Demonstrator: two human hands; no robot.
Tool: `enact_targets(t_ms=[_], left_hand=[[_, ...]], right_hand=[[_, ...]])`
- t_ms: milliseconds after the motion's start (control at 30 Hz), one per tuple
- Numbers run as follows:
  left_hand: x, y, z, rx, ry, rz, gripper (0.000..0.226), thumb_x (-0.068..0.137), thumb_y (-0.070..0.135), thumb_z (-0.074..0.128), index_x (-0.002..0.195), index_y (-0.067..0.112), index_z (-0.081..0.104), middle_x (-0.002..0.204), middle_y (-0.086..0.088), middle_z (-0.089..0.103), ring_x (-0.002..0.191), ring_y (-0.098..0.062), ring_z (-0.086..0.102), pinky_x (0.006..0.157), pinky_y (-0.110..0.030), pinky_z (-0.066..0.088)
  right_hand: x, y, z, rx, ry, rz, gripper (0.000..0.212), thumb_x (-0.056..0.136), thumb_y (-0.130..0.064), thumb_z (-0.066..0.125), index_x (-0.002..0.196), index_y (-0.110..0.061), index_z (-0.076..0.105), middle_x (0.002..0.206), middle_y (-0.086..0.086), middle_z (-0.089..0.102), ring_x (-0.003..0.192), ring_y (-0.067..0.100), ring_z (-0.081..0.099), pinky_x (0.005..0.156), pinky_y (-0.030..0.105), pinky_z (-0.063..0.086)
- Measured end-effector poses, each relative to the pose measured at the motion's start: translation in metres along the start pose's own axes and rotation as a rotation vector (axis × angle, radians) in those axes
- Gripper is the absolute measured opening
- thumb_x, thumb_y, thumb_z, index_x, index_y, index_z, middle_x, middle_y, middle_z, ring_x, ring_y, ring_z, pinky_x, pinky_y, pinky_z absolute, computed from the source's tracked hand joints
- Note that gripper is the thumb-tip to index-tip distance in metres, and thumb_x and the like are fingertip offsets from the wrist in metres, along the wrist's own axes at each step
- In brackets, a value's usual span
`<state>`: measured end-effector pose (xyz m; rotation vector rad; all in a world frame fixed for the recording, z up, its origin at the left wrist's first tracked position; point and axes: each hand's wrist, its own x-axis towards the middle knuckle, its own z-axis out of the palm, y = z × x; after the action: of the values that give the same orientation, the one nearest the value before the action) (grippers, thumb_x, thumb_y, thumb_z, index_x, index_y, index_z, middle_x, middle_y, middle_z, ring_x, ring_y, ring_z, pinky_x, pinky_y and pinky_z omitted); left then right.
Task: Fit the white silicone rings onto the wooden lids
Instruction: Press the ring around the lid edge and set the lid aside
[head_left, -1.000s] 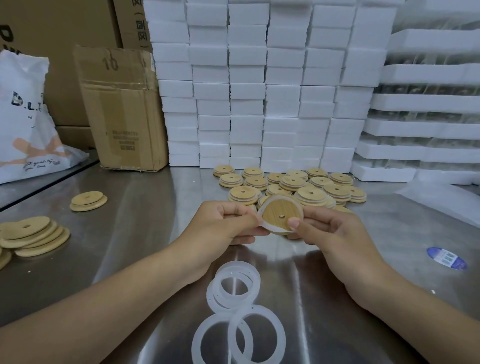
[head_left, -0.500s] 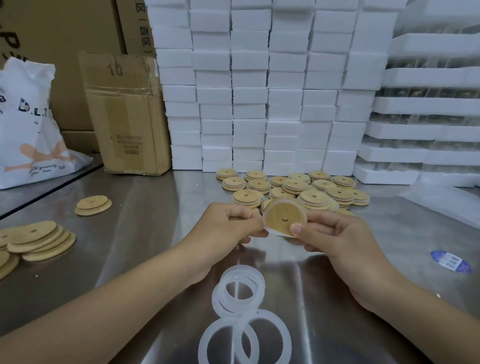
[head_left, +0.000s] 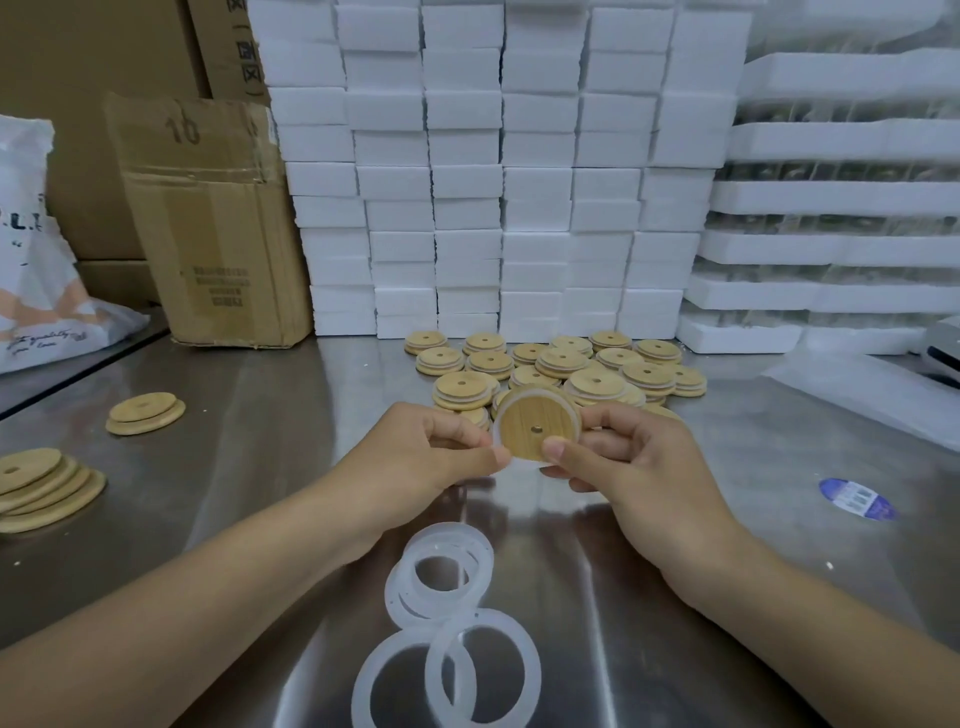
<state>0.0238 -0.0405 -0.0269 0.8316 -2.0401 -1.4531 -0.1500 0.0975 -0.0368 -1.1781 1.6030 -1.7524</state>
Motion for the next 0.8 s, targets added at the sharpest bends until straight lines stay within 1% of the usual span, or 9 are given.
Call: enact_targets(t_ms=[67,167,300,367,467,500,633,733,800], left_hand=[[0.001,0.000,-0.001,0.030,-0.023,0.023,0.014,0.086,0.027,0.089,0.084,0.014,0.085,0.084,-0.003,0.081,0.069,-0.007,0.069,0.074,-0.022,0.052],[0.004,0.001,-0.002,0.222,0.005,0.128,0.013,0.089,0.026,0.088,0.081,0.017,0.084,0.086,0.008,0.081,0.076,0.001,0.072,0.075,-0.009,0.048],[0.008,0.003,0.000,0.325,-0.002,0.231,0.014,0.091,0.023,0.085,0.077,0.023,0.082,0.082,0.016,0.078,0.056,0.012,0.061,0.060,-0.002,0.042],[0.008,0.001,-0.003,0.247,-0.017,0.187,0.011,0.089,0.027,0.088,0.079,0.023,0.083,0.084,0.012,0.080,0.067,0.009,0.067,0.068,-0.005,0.046],[0.002,-0.006,-0.009,0.018,-0.054,0.092,0.015,0.083,0.033,0.090,0.088,0.019,0.085,0.095,-0.002,0.084,0.089,-0.009,0.077,0.084,-0.018,0.056],[0.002,-0.007,-0.010,-0.015,-0.047,0.079,0.018,0.082,0.034,0.090,0.090,0.018,0.085,0.096,-0.003,0.084,0.089,-0.009,0.077,0.084,-0.019,0.056],[-0.001,-0.005,-0.004,-0.095,0.012,0.047,0.015,0.085,0.030,0.089,0.090,0.016,0.086,0.086,-0.001,0.082,0.066,0.004,0.067,0.061,-0.004,0.044],[-0.004,-0.001,-0.001,-0.165,0.045,0.023,0.020,0.083,0.031,0.089,0.094,0.016,0.085,0.091,-0.004,0.084,0.080,-0.004,0.077,0.065,-0.007,0.047],[-0.007,0.002,0.000,-0.174,0.055,0.016,0.023,0.082,0.036,0.089,0.096,0.018,0.083,0.095,-0.002,0.084,0.091,-0.010,0.080,0.074,-0.019,0.048]], right_hand=[[-0.001,0.000,-0.001,0.017,0.009,0.010,0.013,0.089,-0.012,0.082,0.101,-0.012,0.077,0.086,0.004,0.083,0.082,0.019,0.080,0.069,0.021,0.057],[0.000,0.000,-0.001,0.045,0.007,0.043,0.014,0.088,-0.012,0.082,0.102,-0.013,0.078,0.087,0.004,0.083,0.080,0.017,0.080,0.068,0.020,0.058],[0.002,0.000,-0.005,0.093,0.004,0.095,0.021,0.088,-0.016,0.082,0.108,-0.012,0.079,0.093,0.006,0.083,0.086,0.021,0.081,0.072,0.024,0.057],[0.003,-0.001,-0.008,0.106,-0.041,0.107,0.026,0.085,-0.022,0.083,0.109,-0.015,0.079,0.097,0.007,0.083,0.091,0.023,0.081,0.076,0.026,0.058],[0.004,-0.002,-0.009,0.076,-0.114,0.113,0.035,0.078,-0.029,0.083,0.111,-0.016,0.080,0.100,0.008,0.083,0.095,0.024,0.080,0.073,0.021,0.061],[0.004,-0.002,-0.008,0.067,-0.119,0.114,0.037,0.078,-0.030,0.083,0.112,-0.016,0.080,0.101,0.008,0.083,0.095,0.024,0.080,0.072,0.019,0.061],[0.005,-0.002,-0.007,0.070,-0.120,0.124,0.035,0.082,-0.030,0.080,0.113,-0.014,0.079,0.103,0.007,0.083,0.096,0.023,0.080,0.074,0.020,0.061],[0.006,-0.002,-0.009,0.100,-0.151,0.162,0.027,0.097,-0.030,0.069,0.111,-0.009,0.080,0.108,0.010,0.082,0.099,0.024,0.080,0.082,0.030,0.061],[0.006,-0.003,-0.011,0.128,-0.175,0.186,0.031,0.098,-0.032,0.066,0.111,-0.008,0.080,0.111,0.012,0.081,0.102,0.027,0.080,0.086,0.036,0.058]])
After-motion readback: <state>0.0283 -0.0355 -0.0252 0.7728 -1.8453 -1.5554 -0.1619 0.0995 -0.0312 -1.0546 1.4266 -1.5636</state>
